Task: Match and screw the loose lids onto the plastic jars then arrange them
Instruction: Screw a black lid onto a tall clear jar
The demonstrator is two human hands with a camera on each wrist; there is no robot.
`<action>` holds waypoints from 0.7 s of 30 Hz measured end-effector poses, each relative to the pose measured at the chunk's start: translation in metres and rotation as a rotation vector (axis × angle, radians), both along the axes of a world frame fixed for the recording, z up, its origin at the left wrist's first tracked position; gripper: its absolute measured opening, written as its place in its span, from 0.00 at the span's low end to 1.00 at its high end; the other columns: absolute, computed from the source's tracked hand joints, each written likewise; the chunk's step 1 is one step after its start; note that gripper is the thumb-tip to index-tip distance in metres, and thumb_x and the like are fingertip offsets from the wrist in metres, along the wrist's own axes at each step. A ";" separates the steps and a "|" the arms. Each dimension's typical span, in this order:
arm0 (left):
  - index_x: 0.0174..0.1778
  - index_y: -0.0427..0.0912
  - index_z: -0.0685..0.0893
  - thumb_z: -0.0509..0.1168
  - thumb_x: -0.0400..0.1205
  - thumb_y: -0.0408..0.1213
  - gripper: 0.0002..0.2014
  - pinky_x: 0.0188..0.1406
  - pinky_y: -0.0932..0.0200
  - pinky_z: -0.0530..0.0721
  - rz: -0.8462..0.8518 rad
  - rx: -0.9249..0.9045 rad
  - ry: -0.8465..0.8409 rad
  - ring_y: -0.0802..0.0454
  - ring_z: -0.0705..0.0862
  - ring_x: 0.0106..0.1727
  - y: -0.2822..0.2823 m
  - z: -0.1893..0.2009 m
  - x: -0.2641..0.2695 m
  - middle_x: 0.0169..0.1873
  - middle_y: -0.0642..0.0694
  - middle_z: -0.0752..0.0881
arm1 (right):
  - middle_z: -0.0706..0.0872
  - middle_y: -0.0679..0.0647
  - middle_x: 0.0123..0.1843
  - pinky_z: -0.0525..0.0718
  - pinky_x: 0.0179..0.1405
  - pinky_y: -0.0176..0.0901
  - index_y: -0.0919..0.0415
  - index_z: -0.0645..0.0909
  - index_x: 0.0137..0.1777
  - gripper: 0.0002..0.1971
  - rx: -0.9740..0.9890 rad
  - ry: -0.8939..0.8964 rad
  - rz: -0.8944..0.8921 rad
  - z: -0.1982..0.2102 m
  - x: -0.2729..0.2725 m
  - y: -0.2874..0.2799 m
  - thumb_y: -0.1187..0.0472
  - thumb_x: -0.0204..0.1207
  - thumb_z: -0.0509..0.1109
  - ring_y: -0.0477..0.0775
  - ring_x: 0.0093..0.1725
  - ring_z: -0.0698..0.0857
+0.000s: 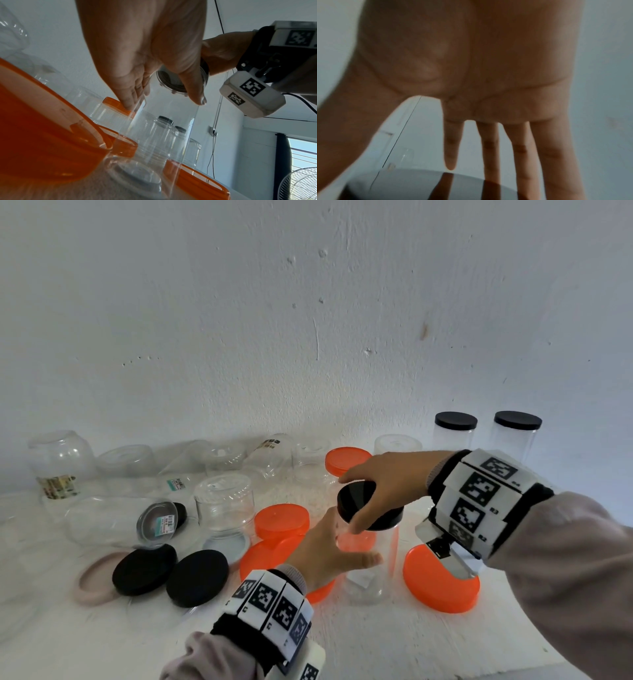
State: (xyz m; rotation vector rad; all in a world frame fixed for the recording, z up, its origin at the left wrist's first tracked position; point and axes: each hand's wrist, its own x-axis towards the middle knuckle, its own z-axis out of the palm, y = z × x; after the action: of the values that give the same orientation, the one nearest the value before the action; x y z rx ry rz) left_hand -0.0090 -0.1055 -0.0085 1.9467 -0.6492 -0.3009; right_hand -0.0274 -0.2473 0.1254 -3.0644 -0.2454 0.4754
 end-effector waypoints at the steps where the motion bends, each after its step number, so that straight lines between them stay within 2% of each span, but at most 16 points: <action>1: 0.72 0.56 0.64 0.79 0.68 0.51 0.40 0.73 0.55 0.72 -0.002 -0.009 0.000 0.55 0.72 0.73 0.000 0.000 0.000 0.70 0.57 0.74 | 0.67 0.41 0.75 0.72 0.70 0.52 0.33 0.61 0.78 0.42 0.006 0.035 0.014 0.002 0.000 -0.001 0.35 0.64 0.75 0.50 0.74 0.68; 3: 0.76 0.52 0.63 0.79 0.68 0.51 0.44 0.75 0.50 0.71 0.005 -0.012 -0.003 0.54 0.71 0.75 0.000 0.000 0.000 0.73 0.52 0.73 | 0.67 0.39 0.70 0.72 0.72 0.53 0.31 0.62 0.77 0.41 0.034 0.062 0.037 0.004 -0.001 -0.002 0.41 0.65 0.78 0.50 0.75 0.67; 5: 0.76 0.52 0.63 0.79 0.68 0.50 0.43 0.75 0.50 0.72 0.007 -0.011 -0.011 0.54 0.71 0.74 0.000 0.000 0.001 0.72 0.53 0.74 | 0.67 0.37 0.64 0.73 0.70 0.51 0.33 0.65 0.76 0.39 0.066 0.046 0.051 0.003 -0.001 -0.003 0.41 0.65 0.78 0.49 0.72 0.69; 7: 0.74 0.55 0.64 0.79 0.68 0.50 0.41 0.74 0.53 0.72 0.001 -0.013 -0.010 0.56 0.72 0.73 0.000 -0.001 0.001 0.70 0.56 0.74 | 0.68 0.37 0.61 0.75 0.65 0.47 0.36 0.67 0.76 0.38 0.064 0.008 0.048 0.000 -0.001 -0.003 0.37 0.65 0.76 0.48 0.69 0.71; 9: 0.69 0.60 0.63 0.78 0.69 0.50 0.38 0.67 0.61 0.72 0.000 -0.012 -0.004 0.61 0.71 0.68 0.000 -0.001 0.001 0.65 0.63 0.72 | 0.71 0.39 0.60 0.78 0.60 0.45 0.40 0.68 0.74 0.38 0.032 -0.043 0.022 -0.004 0.000 -0.002 0.31 0.64 0.72 0.48 0.63 0.75; 11: 0.69 0.62 0.63 0.78 0.69 0.51 0.37 0.61 0.64 0.70 0.004 -0.010 -0.001 0.62 0.69 0.64 0.000 0.000 0.000 0.60 0.66 0.71 | 0.74 0.45 0.60 0.79 0.57 0.46 0.43 0.70 0.73 0.38 -0.005 -0.085 -0.005 -0.008 0.001 0.000 0.27 0.64 0.68 0.50 0.58 0.76; 13: 0.71 0.60 0.64 0.78 0.69 0.51 0.38 0.63 0.63 0.70 0.005 -0.014 -0.002 0.61 0.70 0.65 0.000 -0.001 0.000 0.63 0.65 0.72 | 0.73 0.47 0.64 0.78 0.60 0.48 0.43 0.68 0.74 0.40 -0.005 -0.067 -0.015 -0.008 0.001 -0.001 0.27 0.64 0.69 0.50 0.61 0.75; 16: 0.73 0.57 0.63 0.79 0.67 0.52 0.41 0.71 0.59 0.71 0.007 -0.006 -0.019 0.56 0.72 0.72 -0.001 -0.001 0.000 0.70 0.56 0.74 | 0.68 0.43 0.73 0.72 0.69 0.50 0.38 0.61 0.79 0.43 0.030 0.026 0.025 -0.003 0.001 -0.004 0.36 0.64 0.76 0.50 0.72 0.68; 18: 0.76 0.54 0.62 0.79 0.67 0.53 0.44 0.74 0.56 0.71 0.008 0.001 -0.025 0.55 0.71 0.74 -0.001 -0.002 0.002 0.73 0.54 0.73 | 0.68 0.41 0.72 0.72 0.67 0.47 0.37 0.62 0.78 0.42 0.050 0.032 0.047 0.000 0.000 -0.006 0.40 0.65 0.77 0.49 0.72 0.68; 21: 0.73 0.57 0.63 0.79 0.67 0.53 0.41 0.69 0.61 0.71 0.001 -0.005 -0.018 0.59 0.72 0.70 -0.001 -0.003 0.003 0.67 0.60 0.73 | 0.71 0.40 0.66 0.76 0.62 0.44 0.40 0.67 0.76 0.40 0.049 -0.013 0.030 -0.002 0.001 -0.005 0.34 0.64 0.75 0.48 0.66 0.73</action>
State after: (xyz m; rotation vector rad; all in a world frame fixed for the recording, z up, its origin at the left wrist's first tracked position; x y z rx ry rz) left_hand -0.0061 -0.1061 -0.0113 1.9468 -0.6593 -0.2813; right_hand -0.0263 -0.2528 0.1234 -3.0212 -0.2992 0.4437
